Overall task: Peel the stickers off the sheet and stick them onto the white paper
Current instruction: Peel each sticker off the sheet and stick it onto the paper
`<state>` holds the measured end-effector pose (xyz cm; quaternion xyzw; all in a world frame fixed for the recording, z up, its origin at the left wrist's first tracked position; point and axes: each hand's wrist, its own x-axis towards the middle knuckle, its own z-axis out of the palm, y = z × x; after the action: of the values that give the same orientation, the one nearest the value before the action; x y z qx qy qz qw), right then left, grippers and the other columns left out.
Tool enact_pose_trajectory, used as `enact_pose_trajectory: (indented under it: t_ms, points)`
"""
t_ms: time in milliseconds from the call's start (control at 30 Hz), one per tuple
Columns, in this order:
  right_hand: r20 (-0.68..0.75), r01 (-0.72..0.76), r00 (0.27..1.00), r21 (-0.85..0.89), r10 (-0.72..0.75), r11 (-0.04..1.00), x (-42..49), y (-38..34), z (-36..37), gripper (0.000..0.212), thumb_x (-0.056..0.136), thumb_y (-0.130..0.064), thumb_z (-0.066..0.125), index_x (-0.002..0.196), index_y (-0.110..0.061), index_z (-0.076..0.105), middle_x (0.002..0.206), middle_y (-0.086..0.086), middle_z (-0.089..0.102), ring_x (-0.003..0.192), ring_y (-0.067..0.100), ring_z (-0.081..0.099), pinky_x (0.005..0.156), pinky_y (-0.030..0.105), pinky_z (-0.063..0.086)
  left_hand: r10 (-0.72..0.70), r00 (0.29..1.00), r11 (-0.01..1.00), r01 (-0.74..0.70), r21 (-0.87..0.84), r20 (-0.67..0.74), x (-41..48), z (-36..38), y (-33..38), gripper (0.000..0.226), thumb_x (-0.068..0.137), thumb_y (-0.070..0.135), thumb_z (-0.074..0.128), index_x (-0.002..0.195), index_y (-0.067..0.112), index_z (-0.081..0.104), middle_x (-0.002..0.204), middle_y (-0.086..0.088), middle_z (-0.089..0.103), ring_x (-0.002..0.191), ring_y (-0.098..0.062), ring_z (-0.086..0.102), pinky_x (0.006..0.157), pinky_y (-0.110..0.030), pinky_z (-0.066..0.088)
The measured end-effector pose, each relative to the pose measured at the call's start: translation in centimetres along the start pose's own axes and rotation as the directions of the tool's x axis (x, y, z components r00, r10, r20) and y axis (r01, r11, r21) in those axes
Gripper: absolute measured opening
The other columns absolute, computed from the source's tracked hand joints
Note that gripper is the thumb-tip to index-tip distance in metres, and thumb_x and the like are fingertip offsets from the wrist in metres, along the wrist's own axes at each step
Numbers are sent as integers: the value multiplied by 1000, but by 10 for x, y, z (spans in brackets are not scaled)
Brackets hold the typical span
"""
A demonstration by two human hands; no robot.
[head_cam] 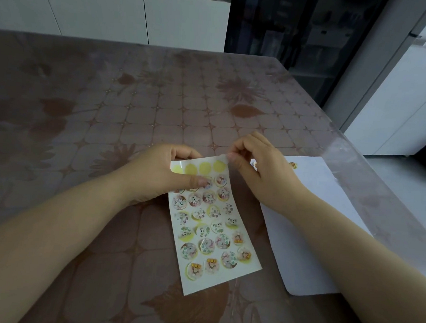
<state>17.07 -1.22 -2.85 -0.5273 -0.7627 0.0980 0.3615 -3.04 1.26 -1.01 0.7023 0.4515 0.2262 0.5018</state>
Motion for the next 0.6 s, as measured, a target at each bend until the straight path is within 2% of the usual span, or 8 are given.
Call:
enact_pose_trajectory:
  t_ms: [100, 167, 233, 300, 367, 467, 533, 600]
  points:
    - [71, -120, 991, 51, 116, 991, -1, -1, -3, 11, 94, -22, 51, 87, -15, 55, 82, -2, 59, 74, 14, 53, 65, 23, 43, 0, 1000, 1000, 0, -18, -5, 0, 1, 0, 17, 74, 12, 78, 88, 17, 71, 76, 6, 76, 64, -3, 70, 54, -11, 49]
    - [101, -157, 984, 123, 145, 980, -1, -3, -5, 11, 93, -26, 52, 85, -20, 56, 75, -6, 62, 69, 8, 56, 62, 17, 44, 0, 1000, 1000, -1, -14, -7, 0, 1, 0, 16, 74, 12, 78, 88, 18, 71, 77, 6, 76, 64, -2, 70, 54, -10, 48]
    - [108, -219, 974, 216, 200, 952, -1, -4, -6, 11, 91, -30, 54, 82, -23, 57, 67, -9, 64, 63, 3, 58, 64, 20, 48, 3, 1000, 1000, -3, -21, -6, 0, 1, 0, 16, 75, 12, 78, 88, 18, 70, 78, 6, 76, 65, -3, 70, 54, -11, 49]
    - [82, -263, 965, 260, 250, 929, 0, -5, -6, 17, 92, -32, 52, 80, -21, 58, 62, -9, 63, 57, 3, 57, 63, 23, 49, 9, 1000, 1000, -9, -15, -7, 0, 0, -1, 16, 74, 14, 78, 87, 18, 70, 80, 5, 76, 67, -5, 71, 56, -12, 50]
    - [57, -284, 958, 297, 280, 912, 0, -6, -7, 22, 93, -32, 48, 80, -18, 58, 59, -8, 62, 53, 2, 55, 61, 21, 46, 13, 1000, 1000, -13, 5, -11, 0, 0, -2, 15, 74, 15, 78, 86, 18, 70, 81, 4, 76, 67, -5, 71, 57, -12, 51]
    - [92, -281, 960, 348, 265, 895, 0, -8, -8, 9, 85, -29, 63, 85, -22, 58, 61, -7, 63, 53, 3, 54, 57, 16, 45, 16, 1000, 1000, -16, 18, -10, 1, -1, -3, 16, 74, 15, 79, 87, 19, 70, 81, 4, 76, 66, -4, 70, 56, -11, 50]
    - [133, -263, 963, 287, 234, 921, -1, -9, -7, 19, 76, -26, 73, 87, -29, 58, 67, -8, 63, 58, 3, 52, 57, 15, 45, 22, 1000, 1000, -22, 21, -5, 1, -1, -3, 16, 74, 16, 79, 87, 18, 70, 81, 2, 76, 66, -5, 70, 56, -12, 50]
    - [116, -237, 970, 239, 215, 942, -1, -10, -4, 15, 76, -22, 74, 83, -29, 63, 73, -11, 61, 61, 1, 52, 60, 12, 44, 24, 1000, 999, -24, 25, -6, 1, 0, -3, 16, 73, 16, 79, 86, 17, 70, 82, 1, 76, 66, -6, 70, 57, -14, 52]
